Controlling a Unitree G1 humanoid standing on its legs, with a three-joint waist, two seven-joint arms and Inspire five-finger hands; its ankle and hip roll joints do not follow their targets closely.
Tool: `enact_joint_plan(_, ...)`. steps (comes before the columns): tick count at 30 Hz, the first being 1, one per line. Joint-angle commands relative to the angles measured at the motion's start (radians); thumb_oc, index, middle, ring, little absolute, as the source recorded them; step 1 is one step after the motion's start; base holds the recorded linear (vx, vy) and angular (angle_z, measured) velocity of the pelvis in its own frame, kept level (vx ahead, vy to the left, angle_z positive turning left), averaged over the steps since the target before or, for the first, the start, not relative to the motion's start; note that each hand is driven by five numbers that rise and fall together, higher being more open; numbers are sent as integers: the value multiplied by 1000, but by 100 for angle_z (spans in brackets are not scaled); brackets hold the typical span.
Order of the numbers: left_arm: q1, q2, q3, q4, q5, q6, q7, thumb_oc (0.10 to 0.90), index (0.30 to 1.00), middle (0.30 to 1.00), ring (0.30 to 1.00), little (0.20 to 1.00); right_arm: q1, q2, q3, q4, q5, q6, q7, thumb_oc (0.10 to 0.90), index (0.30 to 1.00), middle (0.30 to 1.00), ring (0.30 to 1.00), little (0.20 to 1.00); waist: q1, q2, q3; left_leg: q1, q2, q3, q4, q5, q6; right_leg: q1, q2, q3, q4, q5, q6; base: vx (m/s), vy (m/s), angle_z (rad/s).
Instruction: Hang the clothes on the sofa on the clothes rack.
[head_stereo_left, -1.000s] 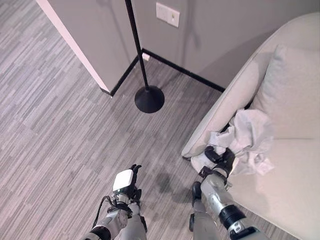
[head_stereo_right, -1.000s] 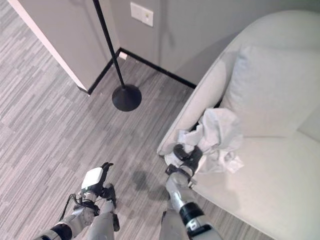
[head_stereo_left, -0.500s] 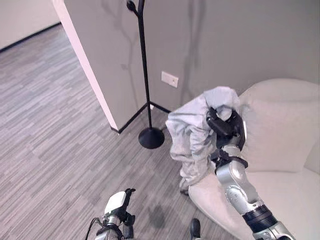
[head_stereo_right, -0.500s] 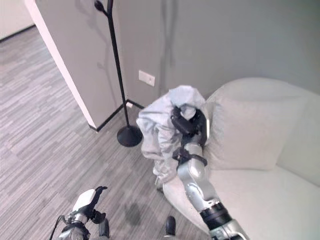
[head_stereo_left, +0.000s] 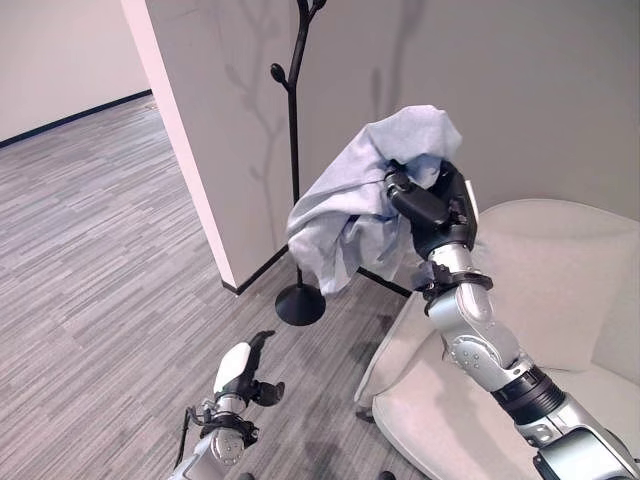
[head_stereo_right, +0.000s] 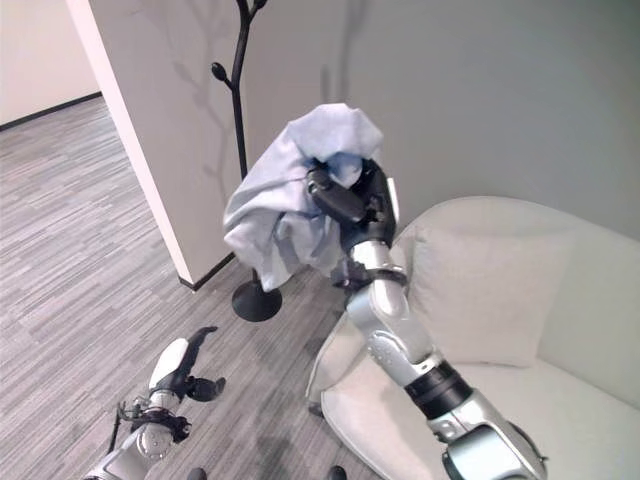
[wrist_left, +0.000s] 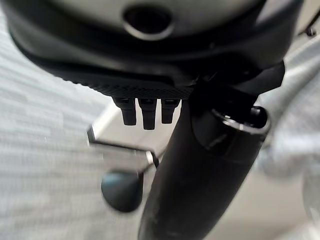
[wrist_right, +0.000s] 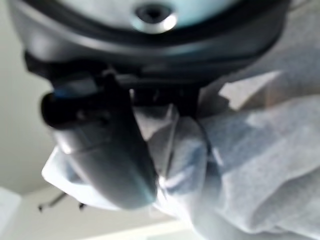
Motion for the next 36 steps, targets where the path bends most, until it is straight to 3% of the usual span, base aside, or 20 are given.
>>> enact_joint_plan(1, -78, 73, 26, -102, 18, -55, 183, 800, 900, 900, 900, 900, -167, -24, -46, -79, 20, -132, 68, 400, 300, 300, 300, 300, 27, -32, -80, 27, 3, 0, 5, -94, 8, 12, 19, -21, 25, -93, -5, 0, 0, 0)
enact_joint_plan(7, -67, 78, 76, -276, -78, -115, 175, 800, 900, 900, 900, 900, -173, -73, -6, -126, 60, -137, 102, 400, 300, 300, 300, 300, 29, -44, -94, 30, 9, 2, 5, -95, 4, 14, 21, -22, 23, -91, -5, 0, 0, 0)
enact_joint_plan(10, -76, 46, 40, -301, -131, -141, 146, 800, 900, 900, 900, 900, -182, -72, 8, -141, 75, -147, 106, 400, 300, 300, 300, 300, 29, -50, -97, 30, 10, 2, 5, -94, 4, 15, 24, -21, 24, -92, -7, -2, -1, -1)
enact_joint_plan(16, -60, -8, -85, -439, -308, -171, -15, 800, 900, 900, 900, 900, -189, -50, 24, -144, 59, -130, 89, 400, 300, 300, 300, 300, 28, -55, -95, 26, 10, -4, 5, -94, 11, 17, 26, -25, 23, -90, -9, -2, -2, -1)
enact_joint_plan(17, -58, -17, -126, -482, -407, -185, -91, 800, 900, 900, 900, 900, -184, -32, 26, -136, 53, -118, 87, 400, 300, 300, 300, 300, 29, -55, -92, 23, 10, -8, 5, -94, 13, 18, 26, -28, 23, -91, -10, 0, 0, 0)
enact_joint_plan(21, -62, -37, -187, -521, -572, -179, -201, 800, 900, 900, 900, 900, -181, 15, 25, -114, 35, -98, 69, 400, 300, 300, 300, 300, 30, -54, -87, 19, 6, -16, 5, -95, 17, 21, 26, -33, 24, -92, -13, 0, 0, 0)
enact_joint_plan(29, -112, -104, -266, -518, -766, -152, -280, 800, 900, 900, 900, 900, -131, 111, 28, -128, 22, -91, 62, 400, 300, 300, 300, 300, 22, -52, -79, 17, -5, -25, 5, -99, 26, 19, 24, -34, 27, -93, -16, 0, 0, 0)
enact_joint_plan(30, -112, -104, -266, -518, -767, -152, -280, 400, 300, 300, 300, 300, -131, 111, 27, -129, 22, -91, 62, 400, 300, 300, 300, 300, 22, -52, -79, 17, -5, -25, 5, -99, 26, 19, 24, -35, 27, -93, -16, 0, 0, 0)
enact_joint_plan(32, -119, -112, -286, -517, -822, -134, -317, 400, 300, 300, 300, 300, -107, 134, 25, -121, 16, -81, 68, 400, 300, 300, 300, 300, 22, -51, -77, 17, -8, -28, 5, -100, 29, 22, 25, -36, 29, -95, -18, 0, 0, 0)
enact_joint_plan(36, -118, -111, -273, -494, -799, -126, -289, 400, 300, 300, 300, 300, -83, 143, 11, -113, 14, -79, 64, 400, 300, 300, 300, 300, 22, -50, -76, 19, -11, -30, 5, -102, 31, 25, 24, -37, 30, -96, -20, -1, -3, 2)
